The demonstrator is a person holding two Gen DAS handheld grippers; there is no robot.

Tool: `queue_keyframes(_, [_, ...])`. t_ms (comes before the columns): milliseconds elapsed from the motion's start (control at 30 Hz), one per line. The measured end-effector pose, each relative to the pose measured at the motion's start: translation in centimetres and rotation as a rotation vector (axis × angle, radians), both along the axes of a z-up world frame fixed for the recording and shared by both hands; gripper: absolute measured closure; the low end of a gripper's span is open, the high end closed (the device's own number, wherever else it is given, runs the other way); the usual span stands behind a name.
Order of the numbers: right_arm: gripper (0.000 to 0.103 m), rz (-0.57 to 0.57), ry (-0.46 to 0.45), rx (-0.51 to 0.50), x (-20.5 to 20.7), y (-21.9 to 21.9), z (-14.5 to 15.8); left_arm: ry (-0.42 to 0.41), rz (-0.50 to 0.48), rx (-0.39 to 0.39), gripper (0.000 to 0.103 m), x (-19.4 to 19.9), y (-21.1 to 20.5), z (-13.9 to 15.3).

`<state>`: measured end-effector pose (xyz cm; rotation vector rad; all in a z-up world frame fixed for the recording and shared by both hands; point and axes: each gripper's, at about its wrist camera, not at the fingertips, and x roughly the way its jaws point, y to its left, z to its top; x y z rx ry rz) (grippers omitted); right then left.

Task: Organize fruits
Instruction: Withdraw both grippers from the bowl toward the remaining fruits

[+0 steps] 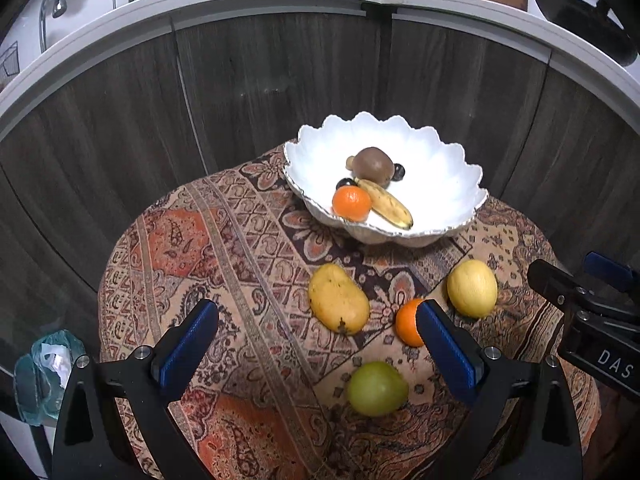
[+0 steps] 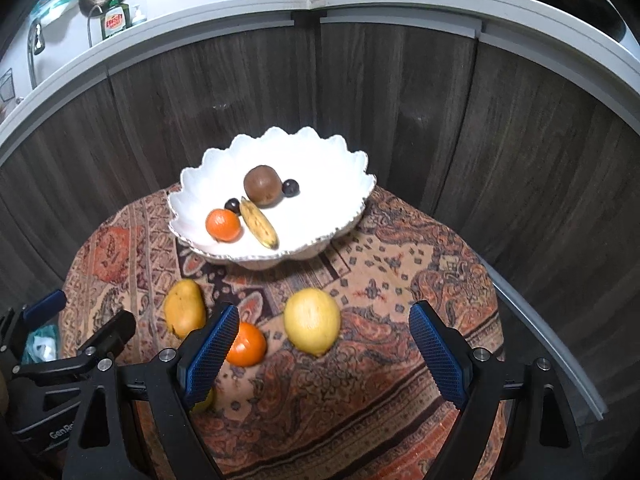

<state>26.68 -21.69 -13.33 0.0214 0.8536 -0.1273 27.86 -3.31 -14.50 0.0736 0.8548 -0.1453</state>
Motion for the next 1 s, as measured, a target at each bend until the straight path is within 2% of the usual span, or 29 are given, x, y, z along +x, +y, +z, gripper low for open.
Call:
queue_keyframes(633, [0.015, -0.029, 0.026, -0.015, -2.7, -0.8, -4.1, 0.047, -0.066, -0.004, 0.003, -1.9, -1.0, -4.4])
queue_keyframes(1000, [0.015, -0.041, 0.048, -0.016, -2.8, -1.6, -6.4, 0.085, -0.119, 0.028, 0.014, -1.8, -2.4, -7.3])
